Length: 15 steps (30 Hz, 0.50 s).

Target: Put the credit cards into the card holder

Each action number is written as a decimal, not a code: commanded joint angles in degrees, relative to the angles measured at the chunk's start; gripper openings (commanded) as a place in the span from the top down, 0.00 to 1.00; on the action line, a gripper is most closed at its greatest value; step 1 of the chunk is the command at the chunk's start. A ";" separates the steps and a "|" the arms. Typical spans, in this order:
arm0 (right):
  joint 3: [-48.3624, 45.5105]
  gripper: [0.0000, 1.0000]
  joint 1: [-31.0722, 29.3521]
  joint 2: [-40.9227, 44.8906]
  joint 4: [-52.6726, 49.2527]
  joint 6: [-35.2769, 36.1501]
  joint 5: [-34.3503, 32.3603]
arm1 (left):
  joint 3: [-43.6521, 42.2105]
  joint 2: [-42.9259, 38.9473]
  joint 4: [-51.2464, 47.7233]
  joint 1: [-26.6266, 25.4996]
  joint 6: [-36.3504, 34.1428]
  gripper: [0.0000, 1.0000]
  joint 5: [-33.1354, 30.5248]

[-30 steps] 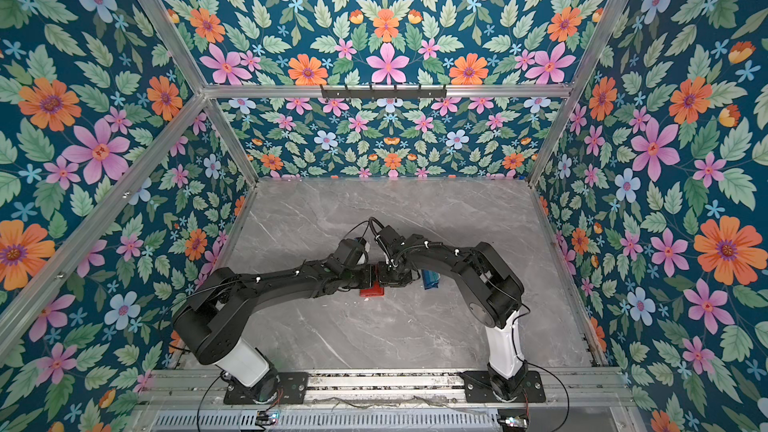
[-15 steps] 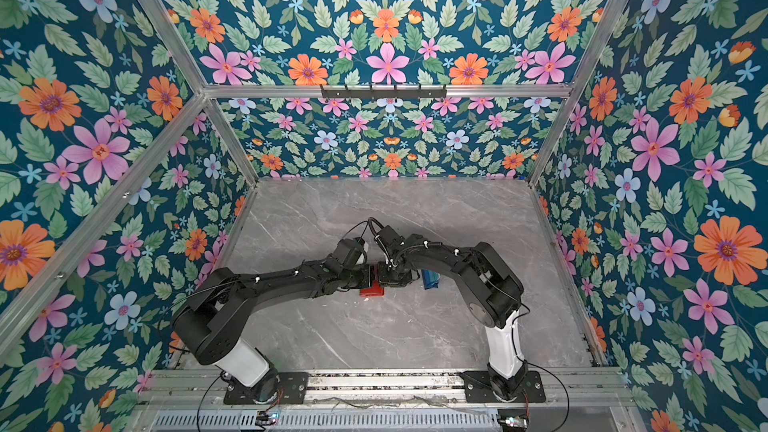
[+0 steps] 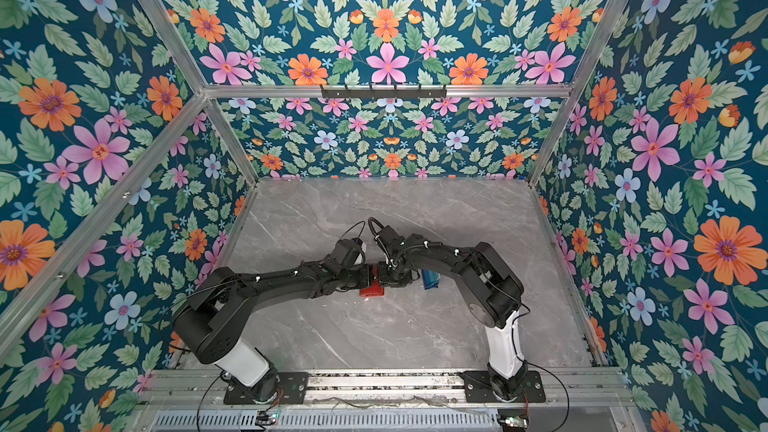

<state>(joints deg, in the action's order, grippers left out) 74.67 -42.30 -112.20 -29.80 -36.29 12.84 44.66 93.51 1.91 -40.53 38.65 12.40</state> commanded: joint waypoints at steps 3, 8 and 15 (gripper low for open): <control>0.01 0.63 -0.06 -0.02 -2.12 -0.44 -2.80 | -0.18 -0.12 0.31 0.04 0.19 1.00 2.61; -0.15 0.63 -0.05 -0.12 -2.33 -0.44 -2.95 | -0.02 -0.50 0.64 0.09 0.24 1.00 3.24; 0.03 0.63 -0.01 -0.04 -2.51 -0.44 -3.00 | -0.10 -0.27 -0.01 0.19 0.49 1.00 2.91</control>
<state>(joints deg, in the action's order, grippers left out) 74.67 -42.30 -112.20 -29.95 -36.42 12.71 44.60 93.23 2.68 -40.51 38.83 14.90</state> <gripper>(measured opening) 0.370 0.048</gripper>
